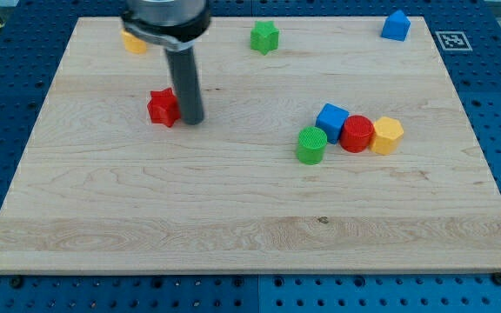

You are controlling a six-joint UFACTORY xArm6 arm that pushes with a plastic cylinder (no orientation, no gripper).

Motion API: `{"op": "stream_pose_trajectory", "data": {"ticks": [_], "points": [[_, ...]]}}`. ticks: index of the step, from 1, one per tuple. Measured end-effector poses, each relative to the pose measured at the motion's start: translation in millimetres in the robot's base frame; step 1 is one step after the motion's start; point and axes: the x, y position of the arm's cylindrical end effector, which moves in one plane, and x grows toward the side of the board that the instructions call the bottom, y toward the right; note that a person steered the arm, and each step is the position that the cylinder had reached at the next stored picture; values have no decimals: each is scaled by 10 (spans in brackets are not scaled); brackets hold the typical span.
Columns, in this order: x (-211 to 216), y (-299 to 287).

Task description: Move arm away from red star

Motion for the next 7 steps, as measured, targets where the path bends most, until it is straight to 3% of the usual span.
{"op": "stream_pose_trajectory", "data": {"ticks": [1, 3, 6, 7], "points": [[-180, 165], [-71, -654], [-219, -620], [-226, -362]]}}
